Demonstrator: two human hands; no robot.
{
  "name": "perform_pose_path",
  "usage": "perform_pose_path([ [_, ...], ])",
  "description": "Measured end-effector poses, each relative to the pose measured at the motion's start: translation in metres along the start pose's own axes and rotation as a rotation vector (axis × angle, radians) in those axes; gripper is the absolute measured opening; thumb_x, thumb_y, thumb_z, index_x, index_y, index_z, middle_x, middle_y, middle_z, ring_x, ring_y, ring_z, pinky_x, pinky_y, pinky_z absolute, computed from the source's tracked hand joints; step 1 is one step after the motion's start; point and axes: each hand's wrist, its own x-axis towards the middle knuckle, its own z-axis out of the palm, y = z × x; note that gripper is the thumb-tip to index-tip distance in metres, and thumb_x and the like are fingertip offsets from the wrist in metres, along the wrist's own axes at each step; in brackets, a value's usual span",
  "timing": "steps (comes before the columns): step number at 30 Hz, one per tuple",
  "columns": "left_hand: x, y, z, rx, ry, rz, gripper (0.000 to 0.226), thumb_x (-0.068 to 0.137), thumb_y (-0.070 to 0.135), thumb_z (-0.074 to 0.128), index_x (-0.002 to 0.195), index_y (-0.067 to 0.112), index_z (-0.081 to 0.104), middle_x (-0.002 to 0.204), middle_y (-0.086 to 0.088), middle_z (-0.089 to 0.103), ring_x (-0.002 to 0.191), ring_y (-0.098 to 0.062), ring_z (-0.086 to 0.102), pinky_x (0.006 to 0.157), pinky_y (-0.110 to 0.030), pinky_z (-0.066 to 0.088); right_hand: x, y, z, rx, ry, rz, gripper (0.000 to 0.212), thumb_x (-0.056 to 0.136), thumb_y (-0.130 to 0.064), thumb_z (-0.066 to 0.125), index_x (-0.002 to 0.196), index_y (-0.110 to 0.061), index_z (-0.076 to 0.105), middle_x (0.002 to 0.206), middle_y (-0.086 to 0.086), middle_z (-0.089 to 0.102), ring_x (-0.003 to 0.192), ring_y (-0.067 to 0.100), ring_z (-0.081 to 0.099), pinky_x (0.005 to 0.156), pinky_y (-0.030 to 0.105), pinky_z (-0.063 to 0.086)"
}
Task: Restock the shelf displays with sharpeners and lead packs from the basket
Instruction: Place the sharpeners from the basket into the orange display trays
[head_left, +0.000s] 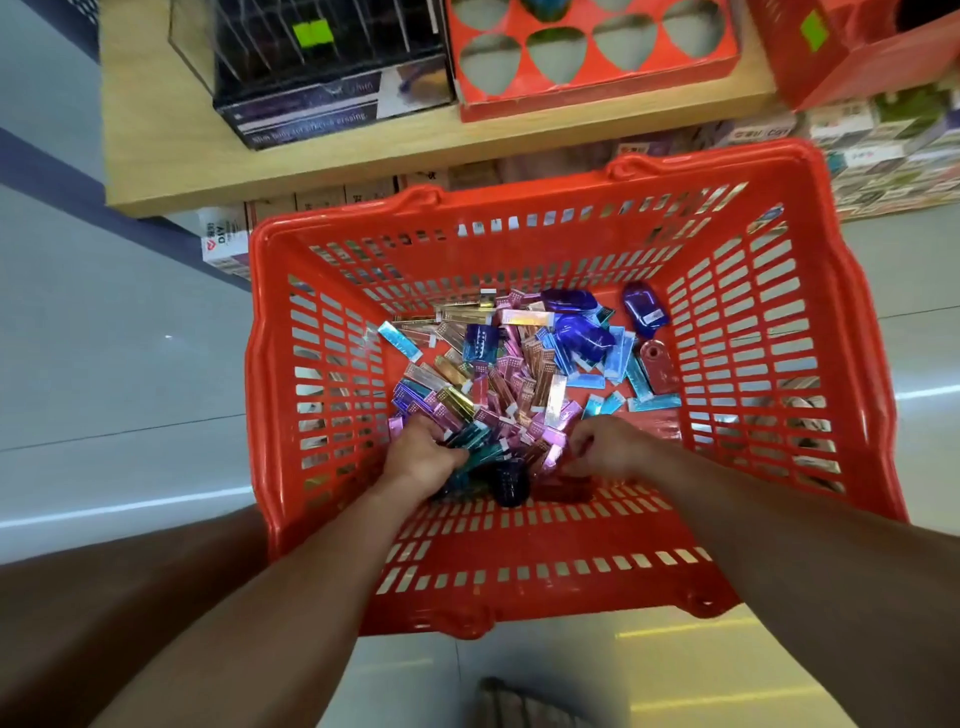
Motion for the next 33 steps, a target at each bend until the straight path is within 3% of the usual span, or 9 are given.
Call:
perform_pose_path([
  [2,-0.004,0.005,0.001,0.136,-0.031,0.106,0.020,0.081,0.030,0.074,0.078,0.016,0.060,0.081,-0.002,0.063,0.071,-0.016,0.059,0.062,-0.027,0.045,0.000,-0.002,0.000,0.071,-0.029,0.008,0.008,0.085,-0.016,0.070,0.092,-0.016,0.065,0.098,0.003,0.065,0.086,0.019,0.064,0.073,0.032,0.053],
  [5,-0.017,0.020,0.008,0.424,-0.090,0.276,0.042,0.081,0.050,0.067,0.066,0.012,0.065,0.063,-0.002,0.062,0.060,-0.018,0.060,0.054,-0.026,0.043,-0.002,-0.009,0.000,0.371,-0.026,0.071,0.026,0.083,-0.012,0.063,0.109,-0.016,0.059,0.104,0.000,0.057,0.096,0.023,0.059,0.086,0.040,0.054],
  [9,-0.031,0.040,0.029,0.886,-0.024,0.450,0.044,0.082,0.060,0.059,0.087,0.017,0.062,0.084,0.000,0.062,0.083,-0.022,0.064,0.067,-0.031,0.048,-0.010,-0.019,0.001,0.748,-0.102,0.109,0.028,0.086,-0.022,0.071,0.111,-0.022,0.058,0.113,0.006,0.057,0.103,0.026,0.060,0.083,0.041,0.058],
  [12,-0.033,0.044,0.042,0.903,-0.010,0.426,0.043,0.081,0.059,0.062,0.096,0.019,0.062,0.092,0.000,0.065,0.089,-0.021,0.063,0.073,-0.031,0.048,-0.012,-0.019,0.001,0.920,-0.072,0.142,0.037,0.084,-0.036,0.072,0.116,-0.024,0.059,0.115,0.007,0.060,0.099,0.027,0.065,0.080,0.040,0.059],
  [19,-0.028,0.040,0.030,0.313,-0.117,0.263,0.043,0.066,0.044,0.079,0.094,0.024,0.054,0.091,0.004,0.065,0.083,-0.017,0.063,0.066,-0.029,0.049,-0.034,-0.019,-0.022,1.190,0.000,0.124,0.018,0.088,-0.029,0.069,0.101,-0.017,0.064,0.108,0.014,0.065,0.095,0.031,0.066,0.083,0.042,0.056],
  [23,-0.037,0.073,-0.001,-0.184,-0.235,0.323,0.045,0.069,0.024,0.085,0.109,0.029,0.065,0.098,0.012,0.070,0.081,-0.001,0.066,0.076,-0.019,0.055,-0.050,-0.021,-0.038,1.374,0.131,0.108,0.035,0.090,-0.041,0.064,0.107,-0.011,0.061,0.078,0.007,0.073,0.079,0.024,0.067,0.062,0.033,0.057],
  [27,-0.063,0.118,-0.026,-0.367,-0.083,0.533,0.040,0.072,0.022,0.083,0.107,0.029,0.065,0.100,0.016,0.066,0.084,0.000,0.064,0.077,-0.017,0.052,-0.066,-0.034,-0.048,1.474,0.063,0.064,0.033,0.088,-0.035,0.066,0.111,-0.012,0.064,0.077,0.007,0.070,0.072,0.021,0.066,0.061,0.030,0.050],
  [30,-0.083,0.143,-0.036,-0.555,0.052,0.614,0.035,0.073,0.020,0.081,0.102,0.027,0.062,0.097,0.008,0.067,0.082,-0.009,0.067,0.077,-0.029,0.057,-0.086,-0.047,-0.055,1.527,-0.092,-0.082,0.024,0.092,-0.034,0.058,0.095,-0.010,0.064,0.075,0.009,0.069,0.071,0.024,0.069,0.061,0.031,0.052],
  [33,-0.097,0.159,-0.044,-0.719,0.191,0.633,0.036,0.077,0.020,0.078,0.106,0.021,0.057,0.102,0.003,0.064,0.088,-0.009,0.065,0.079,-0.029,0.055,-0.109,-0.062,-0.062,1.486,-0.216,-0.305,0.036,0.086,-0.038,0.063,0.111,-0.012,0.064,0.093,0.013,0.067,0.079,0.028,0.070,0.059,0.032,0.056],
])
